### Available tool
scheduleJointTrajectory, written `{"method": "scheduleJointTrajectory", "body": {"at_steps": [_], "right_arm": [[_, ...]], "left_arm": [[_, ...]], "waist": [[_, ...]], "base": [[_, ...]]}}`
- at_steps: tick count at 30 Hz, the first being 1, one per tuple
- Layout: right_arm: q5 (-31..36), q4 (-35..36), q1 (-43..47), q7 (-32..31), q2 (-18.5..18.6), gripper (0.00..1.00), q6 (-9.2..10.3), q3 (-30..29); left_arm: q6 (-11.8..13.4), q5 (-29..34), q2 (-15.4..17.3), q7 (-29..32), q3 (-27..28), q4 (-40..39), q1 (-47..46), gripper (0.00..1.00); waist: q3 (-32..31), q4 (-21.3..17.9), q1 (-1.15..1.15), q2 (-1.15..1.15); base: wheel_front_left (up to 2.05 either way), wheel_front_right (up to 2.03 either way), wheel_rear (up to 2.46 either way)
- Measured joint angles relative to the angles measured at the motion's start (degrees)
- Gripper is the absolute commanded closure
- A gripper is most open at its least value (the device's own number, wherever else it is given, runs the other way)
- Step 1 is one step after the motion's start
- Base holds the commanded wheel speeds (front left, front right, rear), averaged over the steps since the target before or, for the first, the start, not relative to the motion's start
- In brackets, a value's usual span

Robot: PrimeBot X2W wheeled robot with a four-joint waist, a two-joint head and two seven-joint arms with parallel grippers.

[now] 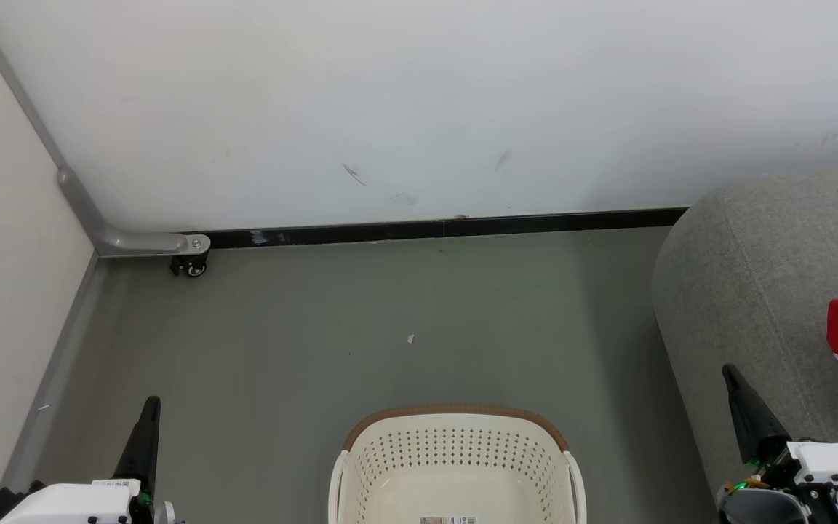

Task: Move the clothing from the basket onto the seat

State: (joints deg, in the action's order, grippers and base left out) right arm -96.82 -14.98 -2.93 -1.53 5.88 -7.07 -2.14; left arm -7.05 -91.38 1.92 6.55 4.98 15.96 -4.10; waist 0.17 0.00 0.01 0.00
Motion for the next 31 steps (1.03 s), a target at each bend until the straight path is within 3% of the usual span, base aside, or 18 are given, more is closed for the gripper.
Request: {"method": "scheduleJointTrajectory", "body": {"at_steps": [31], "right_arm": [[0.08, -0.04, 0.0, -0.07, -0.1, 1.0, 0.0, -0.33]], "left_arm": [[0.0, -0.25, 0.0, 0.0, -0.02, -0.09, 0.0, 1.0]], "waist": [[0.0, 0.0, 0.0, 0.0]], "base": [[0.0, 0.0, 0.0]]}}
